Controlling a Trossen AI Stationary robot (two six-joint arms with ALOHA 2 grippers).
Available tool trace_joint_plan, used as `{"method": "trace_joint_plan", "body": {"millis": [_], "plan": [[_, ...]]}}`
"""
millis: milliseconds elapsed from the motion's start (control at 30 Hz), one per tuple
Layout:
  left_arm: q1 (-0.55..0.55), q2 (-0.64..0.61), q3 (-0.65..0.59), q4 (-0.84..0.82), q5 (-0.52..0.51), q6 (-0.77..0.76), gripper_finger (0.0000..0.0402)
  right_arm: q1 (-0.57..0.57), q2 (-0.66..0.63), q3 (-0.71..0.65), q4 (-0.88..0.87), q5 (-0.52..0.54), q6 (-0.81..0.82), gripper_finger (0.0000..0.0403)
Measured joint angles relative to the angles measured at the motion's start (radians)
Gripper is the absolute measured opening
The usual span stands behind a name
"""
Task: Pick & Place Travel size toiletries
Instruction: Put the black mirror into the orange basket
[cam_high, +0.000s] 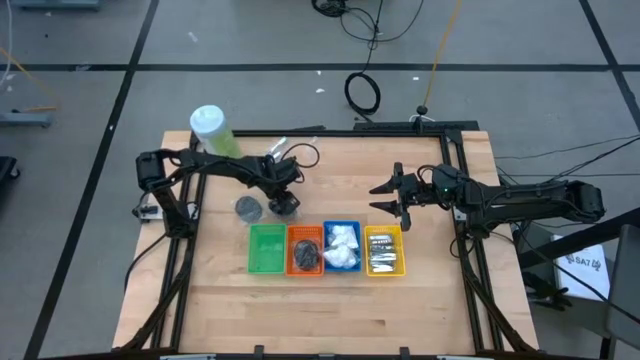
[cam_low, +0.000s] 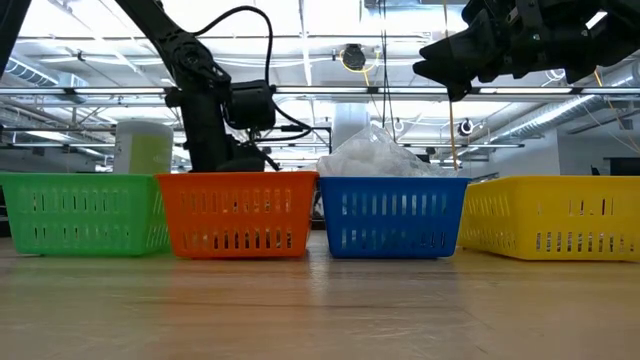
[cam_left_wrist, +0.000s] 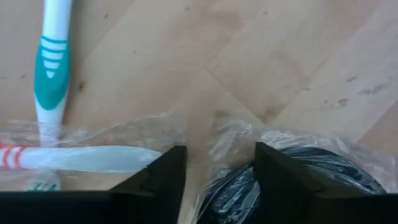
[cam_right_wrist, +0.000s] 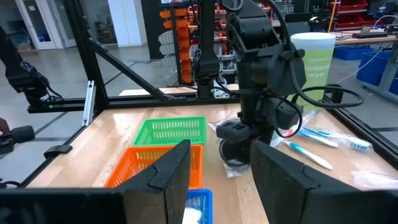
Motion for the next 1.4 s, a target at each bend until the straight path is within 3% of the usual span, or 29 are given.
{"method": "trace_joint_plan", "body": {"millis": [433, 700, 1067, 1400], "plan": [[0.001, 0.002, -0.003, 0.046, -0.049, 0.046, 0.0007, 0.000, 0.000, 0.000, 0.000, 0.000, 0.000, 0.0155], [0.001, -0.036, -0.008, 0.096, -0.050, 0.061, 0.0001, 0.000, 0.000, 0.000, 0.000, 0.000, 0.000, 0.0155], [-0.008, -0.220, -0.007, 0.093, -0.075, 0.079, 0.0000, -0.001, 0.000, 0.000, 0.000, 0.003, 0.000, 0.0155], [-0.096, -0.409, -0.006, 0.101, -0.075, 0.080, 0.0000, -0.001, 0.000, 0.000, 0.000, 0.004, 0.000, 0.0155]]}}
